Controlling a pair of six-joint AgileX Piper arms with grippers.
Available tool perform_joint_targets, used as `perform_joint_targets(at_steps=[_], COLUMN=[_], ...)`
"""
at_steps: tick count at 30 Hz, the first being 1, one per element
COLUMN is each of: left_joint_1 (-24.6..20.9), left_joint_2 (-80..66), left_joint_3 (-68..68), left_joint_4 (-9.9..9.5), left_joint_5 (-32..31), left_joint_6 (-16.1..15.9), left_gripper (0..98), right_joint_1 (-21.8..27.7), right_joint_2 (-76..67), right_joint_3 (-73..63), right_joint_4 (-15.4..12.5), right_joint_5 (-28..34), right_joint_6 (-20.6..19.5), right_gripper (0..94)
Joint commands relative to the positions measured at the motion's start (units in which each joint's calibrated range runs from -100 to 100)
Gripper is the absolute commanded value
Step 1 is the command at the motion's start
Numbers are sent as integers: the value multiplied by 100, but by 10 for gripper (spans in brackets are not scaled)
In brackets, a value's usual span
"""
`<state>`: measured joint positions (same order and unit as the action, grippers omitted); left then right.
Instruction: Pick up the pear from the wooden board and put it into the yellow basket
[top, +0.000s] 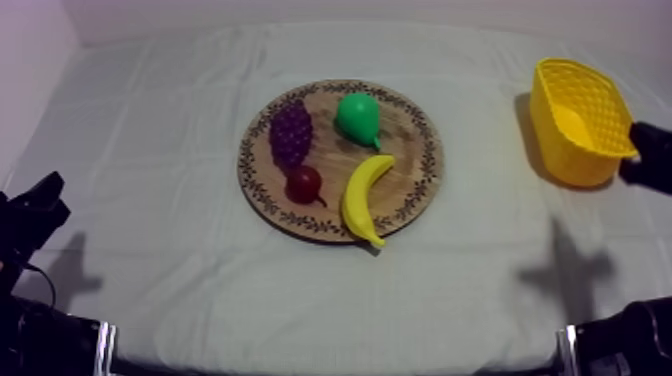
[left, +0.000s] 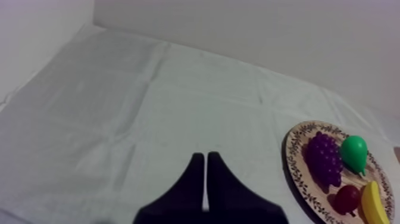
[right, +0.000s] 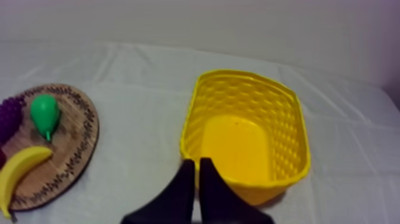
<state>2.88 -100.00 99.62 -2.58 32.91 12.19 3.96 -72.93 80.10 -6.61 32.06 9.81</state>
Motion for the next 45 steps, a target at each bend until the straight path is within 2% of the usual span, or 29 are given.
perform_joint_targets(at_steps=[1,7,16,19,30,45], left_joint_1=[-2,-2,-2,-2,-2,-2], left_joint_2=[0,0,0,0,0,0], left_joint_3=[5,5,5,5,5,5], left_joint_4=[2,2,2,2,2,2], left_joint_5=[-1,-1,-1,-1,-1,-1], left_joint_6=[0,0,0,0,0,0], left_gripper=[1,1,1,1,1,1], right_joint_1=[-31,-183,-577,-636,-953,-1830], right_joint_2=[942,2258,3922,4464,6523,7926], right_joint_3=[-1533,-3600,-5930,-6564,-8071,-8238], right_joint_4=[-55,-245,-294,-352,-248,15], right_joint_5=[360,1197,2434,2857,3868,3671], right_joint_6=[-93,-292,-682,-843,-1501,-2051], right_gripper=[6,6,6,6,7,44])
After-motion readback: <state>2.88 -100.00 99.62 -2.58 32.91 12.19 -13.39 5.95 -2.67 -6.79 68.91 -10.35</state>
